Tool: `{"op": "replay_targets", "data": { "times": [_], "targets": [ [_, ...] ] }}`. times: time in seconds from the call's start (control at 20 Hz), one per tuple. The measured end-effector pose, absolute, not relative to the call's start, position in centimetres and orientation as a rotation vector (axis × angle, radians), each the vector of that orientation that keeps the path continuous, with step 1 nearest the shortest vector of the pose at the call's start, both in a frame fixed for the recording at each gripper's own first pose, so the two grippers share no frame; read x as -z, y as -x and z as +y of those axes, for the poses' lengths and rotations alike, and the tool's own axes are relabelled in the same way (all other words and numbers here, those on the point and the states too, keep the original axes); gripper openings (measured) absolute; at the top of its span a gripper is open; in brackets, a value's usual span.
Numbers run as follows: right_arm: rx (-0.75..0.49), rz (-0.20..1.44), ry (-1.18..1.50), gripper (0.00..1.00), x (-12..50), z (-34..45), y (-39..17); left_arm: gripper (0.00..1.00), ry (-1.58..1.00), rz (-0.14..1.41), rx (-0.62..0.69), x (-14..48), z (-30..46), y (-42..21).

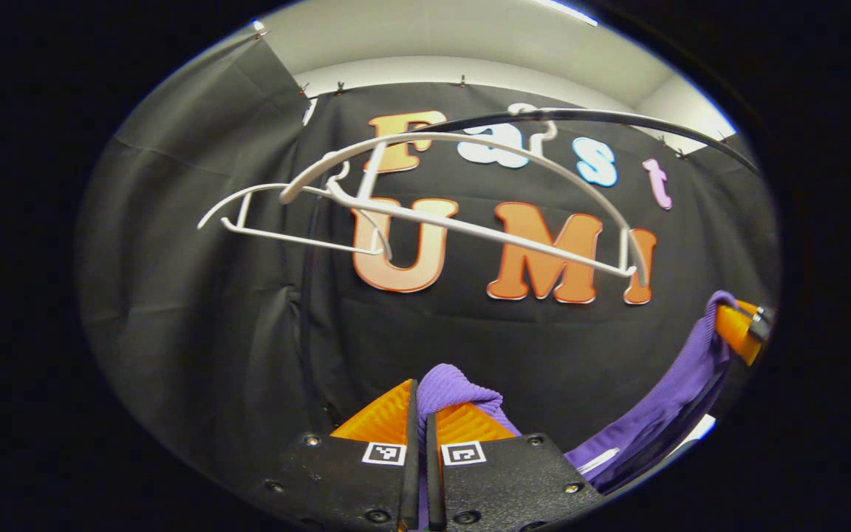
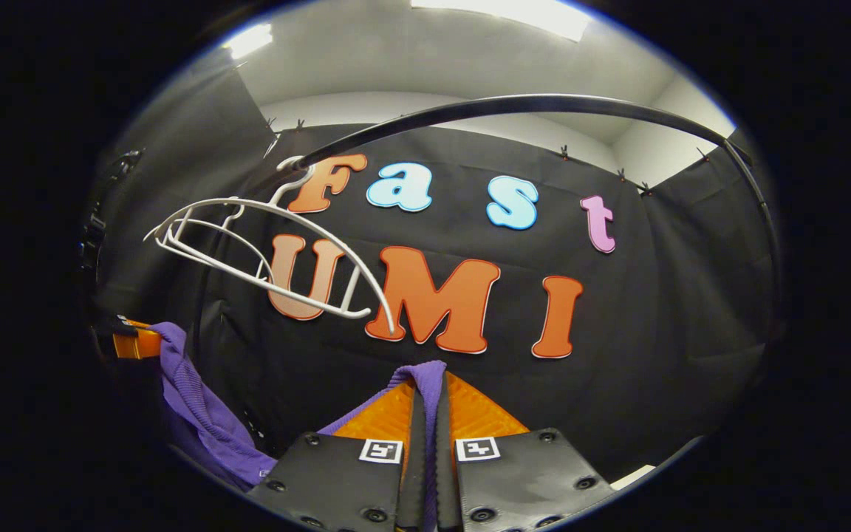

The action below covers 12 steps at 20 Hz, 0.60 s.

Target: Grasp the clothes on the hanger with both hands and then place them into the laundry hamper below.

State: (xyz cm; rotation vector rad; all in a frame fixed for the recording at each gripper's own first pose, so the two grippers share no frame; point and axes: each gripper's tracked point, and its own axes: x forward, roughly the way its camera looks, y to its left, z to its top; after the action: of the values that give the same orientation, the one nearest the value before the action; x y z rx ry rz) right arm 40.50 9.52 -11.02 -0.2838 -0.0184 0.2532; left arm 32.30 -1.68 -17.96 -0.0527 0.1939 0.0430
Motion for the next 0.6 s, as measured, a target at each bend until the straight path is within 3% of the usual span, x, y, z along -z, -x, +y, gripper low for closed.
{"op": "replay_targets", "data": {
  "times": [0.2, 0.35, 0.6],
  "targets": [
    [-0.371, 0.073, 0.219, 0.13, 12.9, 12.8, -38.6, 0.03, 0.077, 0.205, 0.107, 18.0, -7.5, -32.5],
    [-0.381, 0.141, 0.218, 0.13, 15.4, 12.8, -38.0, 0.04, 0.088, 0.242, 0.215, 19.2, -11.3, -32.1],
    [-0.352, 0.309, 0.174, 0.13, 20.6, 11.1, -37.3, 0.05, 0.146, 0.352, 0.276, 23.3, -15.0, -31.0]
  ]
}}
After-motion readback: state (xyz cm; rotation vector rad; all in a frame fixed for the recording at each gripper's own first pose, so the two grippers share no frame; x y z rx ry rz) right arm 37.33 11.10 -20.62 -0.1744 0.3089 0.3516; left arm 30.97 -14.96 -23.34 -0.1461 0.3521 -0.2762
